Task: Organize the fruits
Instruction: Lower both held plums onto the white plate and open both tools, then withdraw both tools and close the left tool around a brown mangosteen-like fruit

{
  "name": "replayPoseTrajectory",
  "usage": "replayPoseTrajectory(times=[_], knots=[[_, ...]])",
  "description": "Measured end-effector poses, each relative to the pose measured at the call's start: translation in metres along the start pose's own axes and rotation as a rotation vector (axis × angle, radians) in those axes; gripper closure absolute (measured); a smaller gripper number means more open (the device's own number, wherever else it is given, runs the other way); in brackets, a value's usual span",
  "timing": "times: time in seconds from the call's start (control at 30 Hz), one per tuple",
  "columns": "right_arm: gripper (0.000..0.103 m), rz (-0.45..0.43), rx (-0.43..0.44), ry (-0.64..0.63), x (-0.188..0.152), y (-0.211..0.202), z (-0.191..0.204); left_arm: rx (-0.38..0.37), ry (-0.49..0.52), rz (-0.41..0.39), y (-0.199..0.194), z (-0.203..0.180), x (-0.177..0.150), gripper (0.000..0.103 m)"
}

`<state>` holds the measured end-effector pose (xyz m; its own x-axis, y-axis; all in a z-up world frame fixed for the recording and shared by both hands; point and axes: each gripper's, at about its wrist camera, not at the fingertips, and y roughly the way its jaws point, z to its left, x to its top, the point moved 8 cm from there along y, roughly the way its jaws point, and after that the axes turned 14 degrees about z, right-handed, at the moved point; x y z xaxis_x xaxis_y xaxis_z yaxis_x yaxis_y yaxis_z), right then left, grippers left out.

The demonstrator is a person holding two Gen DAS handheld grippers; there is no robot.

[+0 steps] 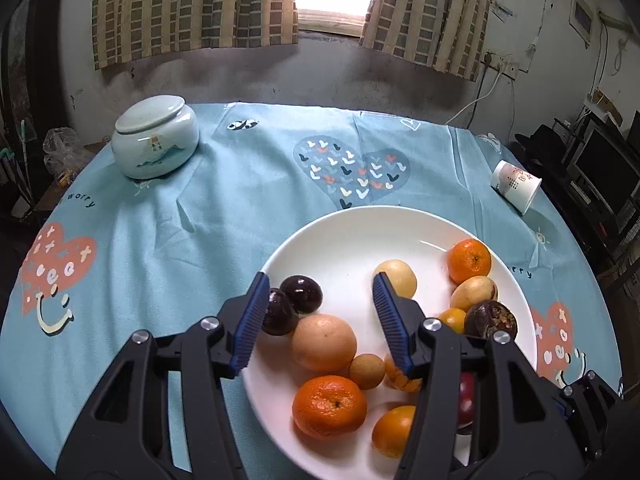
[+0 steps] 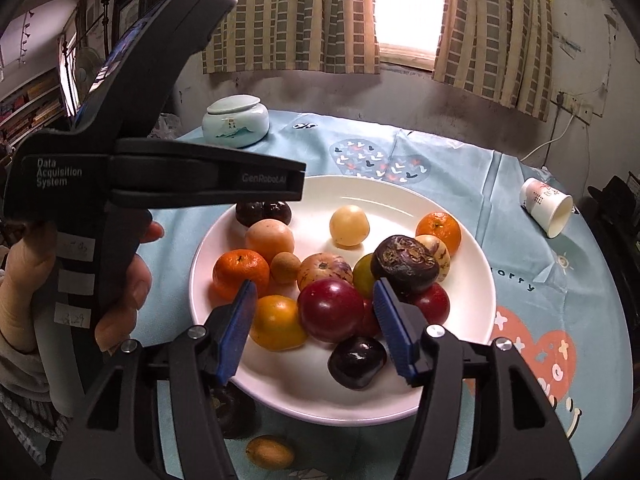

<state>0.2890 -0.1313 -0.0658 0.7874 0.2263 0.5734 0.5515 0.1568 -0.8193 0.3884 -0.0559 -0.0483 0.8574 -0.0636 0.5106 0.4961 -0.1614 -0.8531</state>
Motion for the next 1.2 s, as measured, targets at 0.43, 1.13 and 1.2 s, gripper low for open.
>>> replayPoseTrajectory(times=[0.43, 1.13, 1.2], knots=[[0.042, -0.064, 0.013, 0.074, -0.020, -0.052, -0.008, 0.047, -0.034, -0.009, -0.050, 0.021, -0.064, 0.042], [0.042, -0.085, 0.108, 0.279, -0.070, -0.083, -0.051, 0.062, 0.108, 0.102, -0.030, -0.025, -0.164, 0.042], [0.042, -0.084, 0.107, 0.277, -0.071, -0.083, -0.051, 0.061, 0.122, 0.100, -0.028, -0.029, -0.163, 0.042]])
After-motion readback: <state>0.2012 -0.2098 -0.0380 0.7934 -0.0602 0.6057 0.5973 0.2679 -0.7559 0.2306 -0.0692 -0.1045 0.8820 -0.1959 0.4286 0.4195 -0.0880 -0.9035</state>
